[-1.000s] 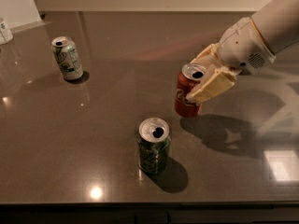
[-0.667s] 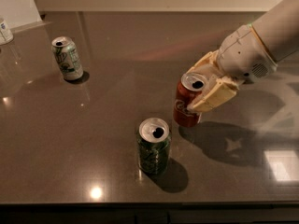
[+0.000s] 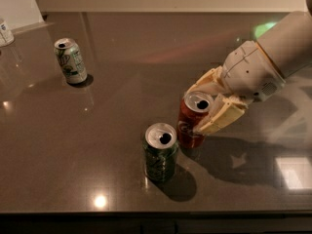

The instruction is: Move coke can near green can

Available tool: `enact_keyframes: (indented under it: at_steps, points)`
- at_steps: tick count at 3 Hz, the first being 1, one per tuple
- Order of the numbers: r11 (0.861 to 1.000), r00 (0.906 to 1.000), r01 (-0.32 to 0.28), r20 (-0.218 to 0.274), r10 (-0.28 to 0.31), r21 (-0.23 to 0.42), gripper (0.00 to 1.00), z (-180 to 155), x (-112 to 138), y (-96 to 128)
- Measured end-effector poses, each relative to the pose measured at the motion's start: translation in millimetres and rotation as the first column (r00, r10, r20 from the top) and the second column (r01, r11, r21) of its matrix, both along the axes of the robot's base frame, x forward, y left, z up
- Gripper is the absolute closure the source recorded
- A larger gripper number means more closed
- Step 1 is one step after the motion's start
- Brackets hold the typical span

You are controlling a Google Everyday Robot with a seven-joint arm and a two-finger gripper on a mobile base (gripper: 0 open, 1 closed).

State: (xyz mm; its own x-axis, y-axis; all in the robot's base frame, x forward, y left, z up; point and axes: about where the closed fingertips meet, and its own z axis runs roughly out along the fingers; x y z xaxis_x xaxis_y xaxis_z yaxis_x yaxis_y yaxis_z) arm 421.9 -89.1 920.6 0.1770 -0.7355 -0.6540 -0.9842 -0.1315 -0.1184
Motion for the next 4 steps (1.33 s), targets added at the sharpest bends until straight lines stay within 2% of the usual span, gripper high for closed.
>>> enact_keyframes:
  at_steps: [1,2,4]
  points:
    - [1.000,0.9993,-0.031,-0.020,0.031,-0.005,0.80,-9.2,-6.2,3.8]
    - [0.999,0.9976,-0.050,-0.049,0.049,-0.017,0.57,-19.1,-8.0,4.4]
    - [0.999,0.9979,-0.051,-0.040,0.050,-0.018,0.11,-17.3,-7.8,8.0]
